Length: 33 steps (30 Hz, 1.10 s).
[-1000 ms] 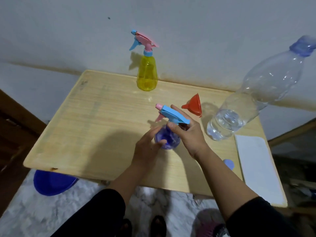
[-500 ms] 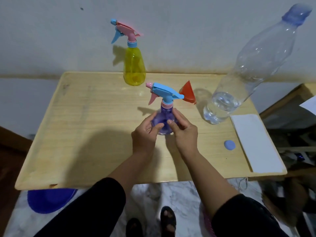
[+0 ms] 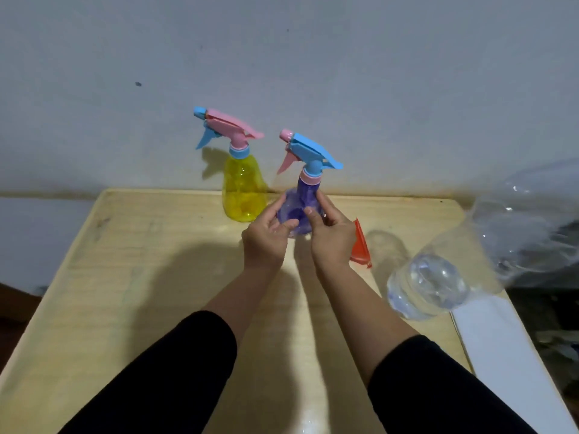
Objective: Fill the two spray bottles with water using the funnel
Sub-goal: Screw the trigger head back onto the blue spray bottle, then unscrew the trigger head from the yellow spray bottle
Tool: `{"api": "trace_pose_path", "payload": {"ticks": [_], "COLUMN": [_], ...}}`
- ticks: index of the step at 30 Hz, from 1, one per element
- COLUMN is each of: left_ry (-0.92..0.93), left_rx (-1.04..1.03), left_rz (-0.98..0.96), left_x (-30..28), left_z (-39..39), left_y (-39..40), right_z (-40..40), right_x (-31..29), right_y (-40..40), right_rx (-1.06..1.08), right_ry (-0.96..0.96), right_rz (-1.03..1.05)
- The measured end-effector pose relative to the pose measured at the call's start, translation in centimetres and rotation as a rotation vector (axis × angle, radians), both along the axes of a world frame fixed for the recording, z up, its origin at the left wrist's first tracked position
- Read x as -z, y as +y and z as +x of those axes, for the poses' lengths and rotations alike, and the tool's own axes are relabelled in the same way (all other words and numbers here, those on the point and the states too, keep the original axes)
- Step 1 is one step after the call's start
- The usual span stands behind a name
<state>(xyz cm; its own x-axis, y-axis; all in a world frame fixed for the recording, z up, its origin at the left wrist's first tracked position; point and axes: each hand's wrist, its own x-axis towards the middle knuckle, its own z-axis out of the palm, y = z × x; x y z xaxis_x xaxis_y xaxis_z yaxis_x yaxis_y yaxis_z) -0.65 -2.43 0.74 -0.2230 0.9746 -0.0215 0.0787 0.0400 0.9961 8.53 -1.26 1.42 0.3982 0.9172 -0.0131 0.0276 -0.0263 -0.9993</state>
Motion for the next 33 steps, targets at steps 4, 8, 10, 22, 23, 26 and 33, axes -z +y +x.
{"api": "trace_pose_path", "payload": {"ticks": [4,8,10,22,23,26,33], "left_ry": [0.068,0.055,0.069,0.081,0.089,0.131,0.403], "left_rx": [-0.026,-0.073,-0.084,-0.057,-0.061,-0.122,-0.32], "left_rz": [-0.044,-0.093,-0.091,-0.067,-0.06,-0.013,0.268], "left_x": [0.5,1.2,1.8,2.7,2.6,2.7,2.8], "left_z": [0.9,1.6,1.7,1.6,1.3,0.1,-5.3], "left_y": [3.2,4.5,4.7,4.5,4.1,2.7,0.3], "right_z": [0.4,0.7,0.9,1.0,0.6,-1.0,-5.6], "right_x": [0.8,1.8,2.1,1.9,1.6,1.0,0.6], "right_y": [3.1,4.4,4.7,4.0,3.5,1.6,-0.6], "right_rx": [0.01,-0.014,-0.02,-0.035,0.005,0.107,-0.063], "right_ry": [0.02,0.015,0.018,-0.082,-0.103,-0.141,-0.214], "right_rz": [-0.018,-0.012,-0.024,-0.034,-0.034,-0.022,-0.027]}}
